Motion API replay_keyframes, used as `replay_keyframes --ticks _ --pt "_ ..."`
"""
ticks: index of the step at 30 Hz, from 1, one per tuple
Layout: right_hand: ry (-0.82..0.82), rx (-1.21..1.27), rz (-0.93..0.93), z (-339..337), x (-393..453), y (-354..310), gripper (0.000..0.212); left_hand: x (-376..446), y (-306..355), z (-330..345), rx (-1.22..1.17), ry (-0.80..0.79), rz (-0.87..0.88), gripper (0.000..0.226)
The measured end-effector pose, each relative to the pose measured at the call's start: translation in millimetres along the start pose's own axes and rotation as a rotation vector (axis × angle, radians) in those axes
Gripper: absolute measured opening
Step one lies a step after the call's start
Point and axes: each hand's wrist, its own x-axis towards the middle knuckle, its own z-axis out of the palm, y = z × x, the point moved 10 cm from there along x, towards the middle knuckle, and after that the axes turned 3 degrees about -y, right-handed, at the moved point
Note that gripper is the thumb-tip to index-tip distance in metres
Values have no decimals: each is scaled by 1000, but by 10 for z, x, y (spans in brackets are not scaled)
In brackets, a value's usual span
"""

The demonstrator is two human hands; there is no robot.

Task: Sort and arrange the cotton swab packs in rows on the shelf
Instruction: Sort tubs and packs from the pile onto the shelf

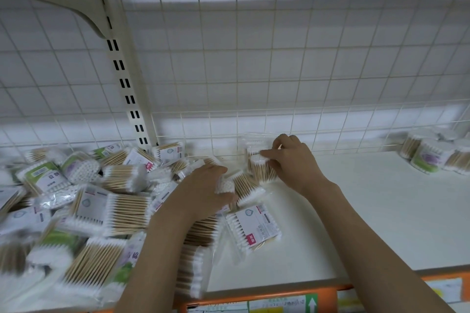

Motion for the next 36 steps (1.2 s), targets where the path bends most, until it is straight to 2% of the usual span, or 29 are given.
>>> replay_keyframes --ticks 3,12,16,26,29,33,34,36 --pt "-15 0 27 35 52 32 33 10 -4 -4 -12 5 -1 66" --pt "136 49 86 -67 -21 107 24 36 -29 8 -21 5 -22 66" --pt "118 71 96 -24 -23 101 20 50 -27 23 -28 -2 -24 67" --pt "140 74 90 -100 -125 76 38 13 6 12 -29 1 -6 75" --pt "151 91 92 -142 -198 59 39 -5 4 19 -37 8 1 76" --pt "251 201 60 -278 -401 -89 30 -47 18 13 -14 24 31 73" --pt "223 255 40 -258 -436 -139 27 -57 21 2 -4 38 36 71" --pt "44 377 13 -78 -492 -256 30 -80 33 -24 15 70 49 65"
